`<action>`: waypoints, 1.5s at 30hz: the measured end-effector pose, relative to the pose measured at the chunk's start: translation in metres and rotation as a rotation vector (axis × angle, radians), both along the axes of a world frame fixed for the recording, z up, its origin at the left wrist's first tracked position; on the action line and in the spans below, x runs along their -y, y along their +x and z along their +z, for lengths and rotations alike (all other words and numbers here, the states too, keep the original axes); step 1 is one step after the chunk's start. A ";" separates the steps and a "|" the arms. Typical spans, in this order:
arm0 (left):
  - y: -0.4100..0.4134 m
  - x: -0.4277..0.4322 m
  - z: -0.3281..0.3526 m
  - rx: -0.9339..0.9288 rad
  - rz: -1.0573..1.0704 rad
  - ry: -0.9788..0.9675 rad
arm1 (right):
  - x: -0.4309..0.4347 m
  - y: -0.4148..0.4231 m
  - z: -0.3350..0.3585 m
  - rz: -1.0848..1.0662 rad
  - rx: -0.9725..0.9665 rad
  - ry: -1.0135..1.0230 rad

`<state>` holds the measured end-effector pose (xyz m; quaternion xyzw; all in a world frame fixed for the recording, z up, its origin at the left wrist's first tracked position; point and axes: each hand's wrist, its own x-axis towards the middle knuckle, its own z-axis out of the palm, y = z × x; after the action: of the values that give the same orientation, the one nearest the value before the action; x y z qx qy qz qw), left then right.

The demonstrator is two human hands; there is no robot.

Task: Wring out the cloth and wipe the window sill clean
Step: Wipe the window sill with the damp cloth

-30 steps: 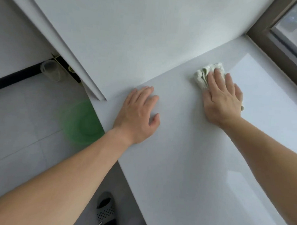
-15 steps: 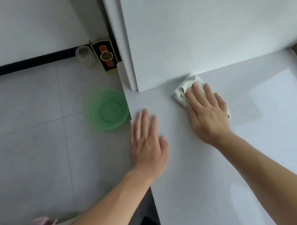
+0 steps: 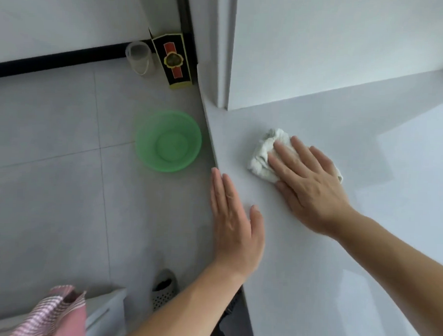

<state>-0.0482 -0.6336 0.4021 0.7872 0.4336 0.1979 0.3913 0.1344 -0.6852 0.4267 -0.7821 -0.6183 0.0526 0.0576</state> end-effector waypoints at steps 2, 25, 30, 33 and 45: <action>-0.004 0.008 0.000 0.015 0.011 -0.041 | 0.024 -0.006 0.000 0.059 -0.003 -0.006; -0.004 -0.001 0.004 0.152 0.076 -0.168 | -0.019 -0.012 0.001 0.098 -0.012 -0.010; 0.038 -0.029 0.023 0.031 -0.274 0.222 | 0.058 0.018 0.006 -0.095 -0.061 -0.043; 0.083 -0.042 0.031 -0.099 -0.563 0.343 | 0.070 0.095 0.007 -0.562 -0.052 -0.015; 0.169 -0.046 0.016 -0.450 -0.857 0.645 | 0.162 0.162 0.009 -0.842 -0.067 -0.042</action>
<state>0.1204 -0.5875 0.4186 0.9945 0.0668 -0.0284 0.0752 0.2964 -0.8476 0.4361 -0.9653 -0.2412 0.0624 0.0784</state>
